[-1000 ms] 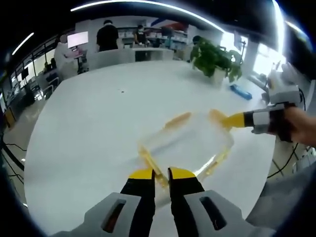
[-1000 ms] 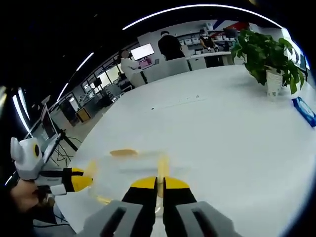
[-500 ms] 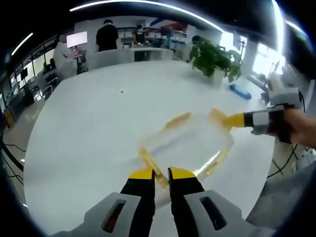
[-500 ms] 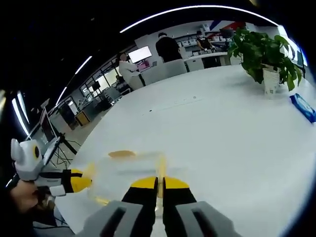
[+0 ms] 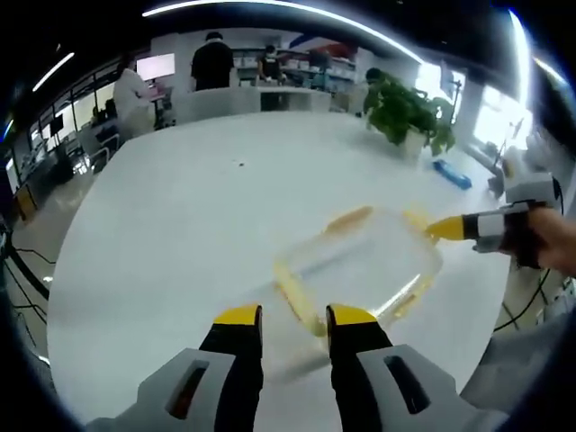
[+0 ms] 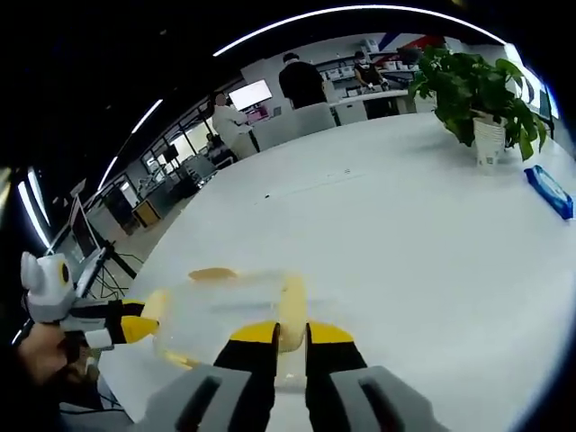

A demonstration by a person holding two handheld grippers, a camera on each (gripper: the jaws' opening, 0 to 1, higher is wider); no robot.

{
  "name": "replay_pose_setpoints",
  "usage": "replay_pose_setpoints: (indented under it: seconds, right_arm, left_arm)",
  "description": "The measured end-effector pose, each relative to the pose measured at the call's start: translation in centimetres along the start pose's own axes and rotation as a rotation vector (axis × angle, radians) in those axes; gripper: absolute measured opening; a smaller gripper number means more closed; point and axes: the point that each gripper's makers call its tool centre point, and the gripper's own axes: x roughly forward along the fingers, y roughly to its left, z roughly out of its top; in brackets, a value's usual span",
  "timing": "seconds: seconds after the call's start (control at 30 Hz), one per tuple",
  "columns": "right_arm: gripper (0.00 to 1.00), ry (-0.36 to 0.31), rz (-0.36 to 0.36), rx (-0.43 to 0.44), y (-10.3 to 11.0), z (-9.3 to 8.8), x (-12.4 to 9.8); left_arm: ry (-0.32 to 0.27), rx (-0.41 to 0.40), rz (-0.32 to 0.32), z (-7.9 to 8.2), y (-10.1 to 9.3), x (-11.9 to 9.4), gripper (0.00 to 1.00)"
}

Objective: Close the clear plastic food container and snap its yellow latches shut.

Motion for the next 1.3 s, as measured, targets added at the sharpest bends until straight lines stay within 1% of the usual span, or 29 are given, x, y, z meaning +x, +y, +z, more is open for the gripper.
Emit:
replay_pose_setpoints:
  seconds: [0.13,0.23,0.37,0.47,0.57,0.67,0.7,0.87,0.9,1.0,1.03,1.13,1.17,1.3]
  right_arm:
    - [0.10,0.022,-0.015,-0.008,-0.7,-0.2,0.0]
    - [0.11,0.026,-0.007,0.004,-0.8,-0.4,-0.1]
    - [0.14,0.025,0.027,0.015,-0.2,-0.4,0.0]
    - [0.16,0.030,0.043,0.015,0.3,-0.4,0.2]
    - [0.18,0.039,0.063,0.014,0.9,-0.2,0.5]
    - [0.19,0.049,0.074,0.003,1.3,-0.1,0.8]
    - [0.20,0.055,0.076,-0.001,1.4,-0.1,0.9]
    - [0.20,0.077,0.078,-0.027,1.4,-0.1,1.5]
    - [0.20,0.087,0.075,-0.041,1.3,-0.3,1.5]
    - [0.20,0.087,0.086,-0.048,1.3,-0.3,1.8]
    - [0.19,0.088,0.091,-0.048,1.4,-0.3,1.8]
    - [0.19,0.093,0.103,-0.022,1.4,-0.4,1.8]
    - [0.19,0.095,0.105,-0.019,1.3,-0.4,1.8]
    - [0.19,0.107,0.116,-0.026,1.4,-0.4,1.9]
  left_arm:
    - [-0.004,-0.008,0.003,0.1,0.1,-0.3,0.28]
    - [-0.002,0.001,0.024,0.0,0.4,-0.4,0.24]
    - [-0.019,-0.057,-0.017,0.1,0.0,-0.3,0.26]
    - [-0.026,-0.076,-0.033,0.2,-0.4,-0.1,0.27]
    - [-0.026,-0.110,-0.063,0.2,-0.9,0.3,0.28]
    - [-0.014,-0.111,-0.071,-0.1,-0.7,1.0,0.28]
    - [-0.020,-0.127,-0.079,0.1,-0.7,1.0,0.29]
    - [-0.018,-0.143,-0.092,0.4,-0.5,1.3,0.28]
    - [-0.018,-0.147,-0.096,0.4,-0.6,1.4,0.28]
    - [-0.011,-0.168,-0.124,0.2,-1.0,1.6,0.29]
    - [-0.010,-0.172,-0.129,0.1,-1.1,1.7,0.30]
    - [0.000,-0.227,-0.165,-0.2,-1.8,2.1,0.35]
    - [-0.006,-0.242,-0.172,-0.3,-1.9,2.1,0.35]
    - [-0.018,-0.271,-0.177,-0.5,-1.8,2.1,0.35]
